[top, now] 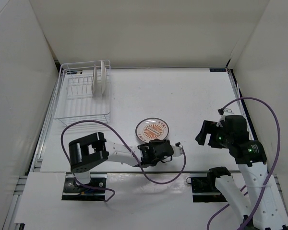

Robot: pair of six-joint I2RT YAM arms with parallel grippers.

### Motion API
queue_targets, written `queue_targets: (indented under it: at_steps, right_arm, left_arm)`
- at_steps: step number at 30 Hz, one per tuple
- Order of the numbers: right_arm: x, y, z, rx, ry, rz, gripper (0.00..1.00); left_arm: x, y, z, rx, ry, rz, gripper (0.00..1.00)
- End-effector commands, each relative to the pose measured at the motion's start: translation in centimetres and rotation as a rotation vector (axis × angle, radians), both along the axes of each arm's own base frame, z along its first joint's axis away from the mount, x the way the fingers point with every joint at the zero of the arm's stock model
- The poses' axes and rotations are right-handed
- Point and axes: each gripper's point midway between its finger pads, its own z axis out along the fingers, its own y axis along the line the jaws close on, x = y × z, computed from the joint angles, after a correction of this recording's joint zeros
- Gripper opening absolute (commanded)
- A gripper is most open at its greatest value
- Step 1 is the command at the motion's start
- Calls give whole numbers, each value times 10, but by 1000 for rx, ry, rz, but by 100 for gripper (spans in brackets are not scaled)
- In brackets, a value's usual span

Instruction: Unload the plates from the dish rack

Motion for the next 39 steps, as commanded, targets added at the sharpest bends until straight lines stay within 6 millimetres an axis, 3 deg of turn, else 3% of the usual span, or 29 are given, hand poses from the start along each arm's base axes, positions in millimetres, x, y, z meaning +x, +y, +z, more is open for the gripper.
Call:
queue_targets:
  at_steps: [1,2,4,9,16,22,26,29,33,35,36,37,39]
  right_arm:
    - [1,-6,8,-36,-20,-12,90]
    - [1,-6,10,-40,-28,-11,90]
    - [1,-7,11,-48,-30,-12,90]
    - [1,-6,6,-49,-26,-5,90]
    - [2,-4,9,-49,-33,7,90]
    - [2,-10,10,-72,-44,-15,90]
    - [2,-10,10,-74,-44,-14,90]
    - [1,-8,9,-70,-41,-5,90]
    - [2,-6,10,-63,-41,4,90]
    - [2,-5,9,-63,-39,10,90]
    - [2,-4,9,-60,-37,14,90]
    - [2,-3,9,-59,-37,18,90]
    - [4,-3,9,-60,-37,18,90]
  left_arm:
    - [7,-11,26,-75,-107,68,30]
    - [2,-11,23,-57,-109,62,34]
    - [-6,-8,14,-65,-73,84,54]
    - [-20,11,-2,-26,0,114,72]
    - [-30,18,13,-43,104,123,96]
    - [-44,13,86,-275,280,54,99]
    - [-31,36,142,-446,357,75,99]
    - [-25,59,171,-551,393,108,99]
    - [21,113,213,-688,298,289,99]
    - [34,131,238,-753,258,337,99]
    - [52,154,242,-780,240,418,99]
    - [61,159,247,-828,255,466,99]
    - [91,192,255,-922,262,591,99]
